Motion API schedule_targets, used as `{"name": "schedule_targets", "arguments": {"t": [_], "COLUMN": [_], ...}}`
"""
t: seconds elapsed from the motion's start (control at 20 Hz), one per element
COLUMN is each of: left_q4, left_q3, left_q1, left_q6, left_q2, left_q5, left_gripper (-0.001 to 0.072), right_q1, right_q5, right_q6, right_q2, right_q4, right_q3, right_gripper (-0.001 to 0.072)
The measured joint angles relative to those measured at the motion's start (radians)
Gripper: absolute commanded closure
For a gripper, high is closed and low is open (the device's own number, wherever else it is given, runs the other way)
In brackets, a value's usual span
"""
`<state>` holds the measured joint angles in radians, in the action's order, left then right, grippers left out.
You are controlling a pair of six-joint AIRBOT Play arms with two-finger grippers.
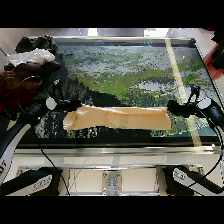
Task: Fold the shirts.
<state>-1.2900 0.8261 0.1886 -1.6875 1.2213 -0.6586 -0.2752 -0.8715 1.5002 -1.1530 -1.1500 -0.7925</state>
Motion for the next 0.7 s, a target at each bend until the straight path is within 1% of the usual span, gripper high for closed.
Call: {"name": "schedule_targets", "arguments": {"t": [0.25,0.4,0.6,0.7], "left_q4": [0.016,0.019,0.02,0.021], "left_q3": [0.0,0.0,0.0,0.0], "left_q1": [0.0,0.0,0.0,0.0], "left_q6": [0.002,0.007,0.008,0.01], "left_q2": [0.0,0.0,0.0,0.0], "left_q5": [-0.005,-0.012,-0.013,-0.012], "left_gripper": [0.0694,0.0694,0.0694,0.0693], "right_q1": [0.0,0.0,-0.001,-0.001], "right_q5": [-0.056,-0.1,-0.218,-0.253], "right_q6": [0.0,0.0,0.01,0.016], "right_q2": [0.015,0.06,0.12,0.132], "right_q4": [-0.016,-0.025,-0.069,-0.1], "right_q3": [0.0,-0.001,0.006,0.026], "right_gripper": [0.0672,0.0672,0.0671,0.067]}}
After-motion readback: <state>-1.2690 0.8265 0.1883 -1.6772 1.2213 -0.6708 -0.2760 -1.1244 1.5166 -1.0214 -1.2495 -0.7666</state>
